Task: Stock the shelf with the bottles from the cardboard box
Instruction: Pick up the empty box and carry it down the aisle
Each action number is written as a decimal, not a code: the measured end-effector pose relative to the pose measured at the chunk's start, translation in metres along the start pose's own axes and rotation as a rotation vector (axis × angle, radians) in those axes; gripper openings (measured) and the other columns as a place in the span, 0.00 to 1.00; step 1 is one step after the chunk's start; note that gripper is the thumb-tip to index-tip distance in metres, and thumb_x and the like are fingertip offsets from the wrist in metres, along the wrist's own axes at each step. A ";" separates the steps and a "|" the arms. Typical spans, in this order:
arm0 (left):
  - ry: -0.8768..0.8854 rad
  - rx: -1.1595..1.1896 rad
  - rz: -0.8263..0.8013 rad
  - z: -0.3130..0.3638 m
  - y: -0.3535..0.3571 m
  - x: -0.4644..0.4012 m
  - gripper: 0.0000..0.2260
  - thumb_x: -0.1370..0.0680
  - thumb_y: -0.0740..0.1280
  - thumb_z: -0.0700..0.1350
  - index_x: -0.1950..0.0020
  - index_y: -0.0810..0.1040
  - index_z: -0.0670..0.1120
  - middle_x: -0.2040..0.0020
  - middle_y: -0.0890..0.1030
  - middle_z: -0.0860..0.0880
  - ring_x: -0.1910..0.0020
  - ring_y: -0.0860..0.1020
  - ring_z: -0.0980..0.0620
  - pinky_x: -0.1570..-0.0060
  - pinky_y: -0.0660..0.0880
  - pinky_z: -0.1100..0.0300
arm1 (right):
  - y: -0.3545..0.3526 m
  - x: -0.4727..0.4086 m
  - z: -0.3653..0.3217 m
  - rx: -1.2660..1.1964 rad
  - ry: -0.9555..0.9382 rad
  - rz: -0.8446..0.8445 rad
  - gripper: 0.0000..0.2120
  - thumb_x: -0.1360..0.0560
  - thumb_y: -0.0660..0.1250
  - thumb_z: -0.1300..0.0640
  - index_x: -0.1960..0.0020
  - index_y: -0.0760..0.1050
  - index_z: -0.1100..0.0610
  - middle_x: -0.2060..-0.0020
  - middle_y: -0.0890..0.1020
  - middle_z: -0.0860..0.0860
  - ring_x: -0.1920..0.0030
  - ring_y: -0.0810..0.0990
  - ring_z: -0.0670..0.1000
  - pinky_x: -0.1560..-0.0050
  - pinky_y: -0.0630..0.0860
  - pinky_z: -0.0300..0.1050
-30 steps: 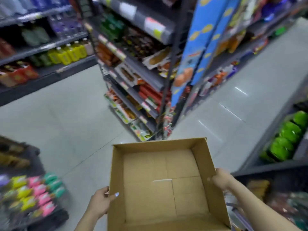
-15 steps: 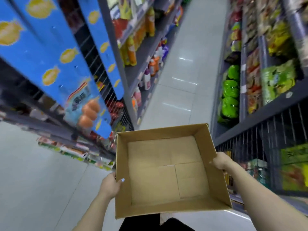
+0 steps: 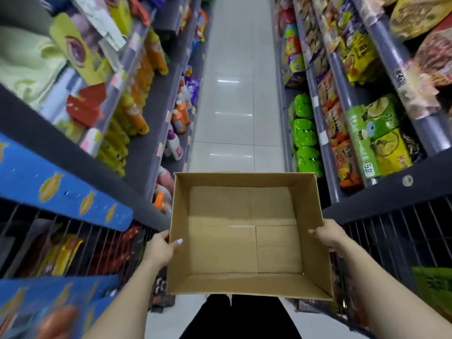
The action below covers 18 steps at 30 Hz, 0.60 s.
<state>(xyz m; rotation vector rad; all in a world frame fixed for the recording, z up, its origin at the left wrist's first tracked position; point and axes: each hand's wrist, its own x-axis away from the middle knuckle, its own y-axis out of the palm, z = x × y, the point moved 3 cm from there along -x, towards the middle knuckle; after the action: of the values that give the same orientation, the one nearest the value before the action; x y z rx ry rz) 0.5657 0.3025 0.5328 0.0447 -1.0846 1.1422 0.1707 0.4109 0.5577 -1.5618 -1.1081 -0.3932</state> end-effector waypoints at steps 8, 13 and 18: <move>-0.039 -0.026 0.021 0.090 -0.002 -0.109 0.15 0.24 0.70 0.43 0.40 0.80 0.38 0.48 0.83 0.43 0.47 0.81 0.40 0.46 0.77 0.53 | -0.022 -0.105 -0.071 -0.068 0.041 -0.057 0.16 0.23 0.63 0.57 0.37 0.73 0.59 0.45 0.81 0.57 0.45 0.79 0.59 0.45 0.76 0.52; -0.043 -0.045 -0.016 0.150 0.009 -0.190 0.13 0.22 0.68 0.40 0.40 0.79 0.36 0.46 0.83 0.39 0.54 0.78 0.47 0.54 0.75 0.56 | -0.032 -0.202 -0.115 -0.053 0.040 -0.067 0.16 0.25 0.65 0.58 0.38 0.75 0.59 0.43 0.81 0.59 0.43 0.79 0.60 0.41 0.76 0.54; -0.033 -0.095 0.006 0.195 0.025 -0.267 0.11 0.22 0.66 0.36 0.41 0.79 0.36 0.49 0.81 0.39 0.66 0.79 0.54 0.75 0.73 0.76 | -0.034 -0.295 -0.145 -0.033 0.046 -0.070 0.16 0.26 0.67 0.57 0.39 0.77 0.59 0.42 0.81 0.59 0.42 0.79 0.60 0.41 0.76 0.51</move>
<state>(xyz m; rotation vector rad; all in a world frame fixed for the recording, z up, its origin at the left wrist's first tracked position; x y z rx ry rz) 0.4178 0.0223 0.4337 -0.0143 -1.1682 1.0967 0.0388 0.1494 0.4037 -1.5381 -1.1272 -0.4942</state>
